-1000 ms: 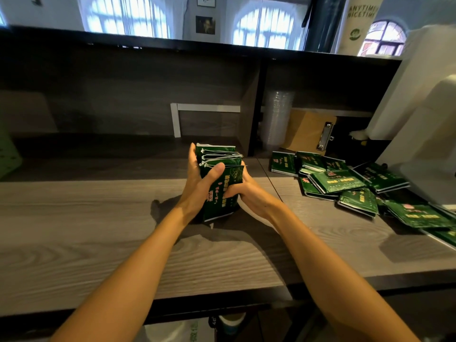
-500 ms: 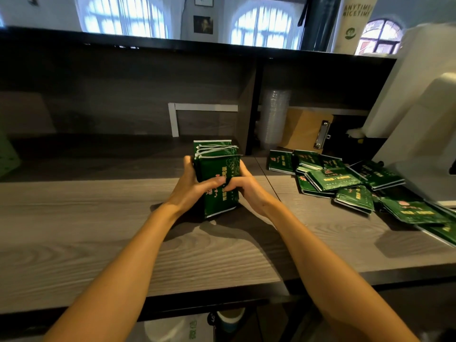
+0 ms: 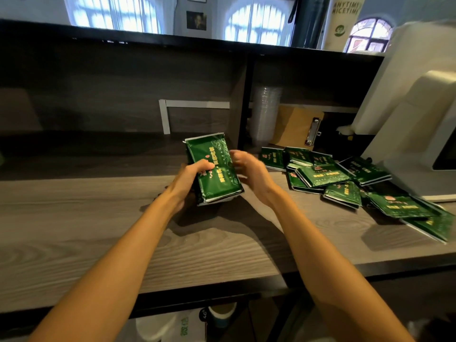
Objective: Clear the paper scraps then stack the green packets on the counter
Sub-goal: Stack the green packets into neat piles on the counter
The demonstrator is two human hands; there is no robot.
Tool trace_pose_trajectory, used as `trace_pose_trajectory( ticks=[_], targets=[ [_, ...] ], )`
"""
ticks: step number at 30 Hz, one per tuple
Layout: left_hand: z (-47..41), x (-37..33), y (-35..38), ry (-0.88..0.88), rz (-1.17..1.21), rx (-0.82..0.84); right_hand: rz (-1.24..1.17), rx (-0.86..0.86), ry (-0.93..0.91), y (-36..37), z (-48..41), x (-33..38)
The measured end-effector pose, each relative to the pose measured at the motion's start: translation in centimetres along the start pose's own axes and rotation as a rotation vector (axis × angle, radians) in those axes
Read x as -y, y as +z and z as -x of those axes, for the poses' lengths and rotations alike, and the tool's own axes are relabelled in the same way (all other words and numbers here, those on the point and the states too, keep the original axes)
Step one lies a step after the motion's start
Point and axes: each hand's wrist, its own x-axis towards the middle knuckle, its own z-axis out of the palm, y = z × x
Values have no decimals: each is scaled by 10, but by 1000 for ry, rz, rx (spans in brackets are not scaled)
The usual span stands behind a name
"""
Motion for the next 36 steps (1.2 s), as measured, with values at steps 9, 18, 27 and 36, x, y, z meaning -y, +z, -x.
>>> trace_pose_trajectory(
  ticks=[9, 18, 27, 36],
  targets=[
    [-2, 3, 24, -179, 80, 40, 1249, -597, 406, -89, 0, -23],
    [-1, 1, 23, -187, 27, 1, 1352, -402, 51, -67, 1, -31],
    [0, -2, 3, -217, 90, -80, 1098, -282, -190, -62, 8, -28],
    [-1, 0, 6, -196, 69, -70, 1303, -367, 269, -70, -2, -31]
  ],
)
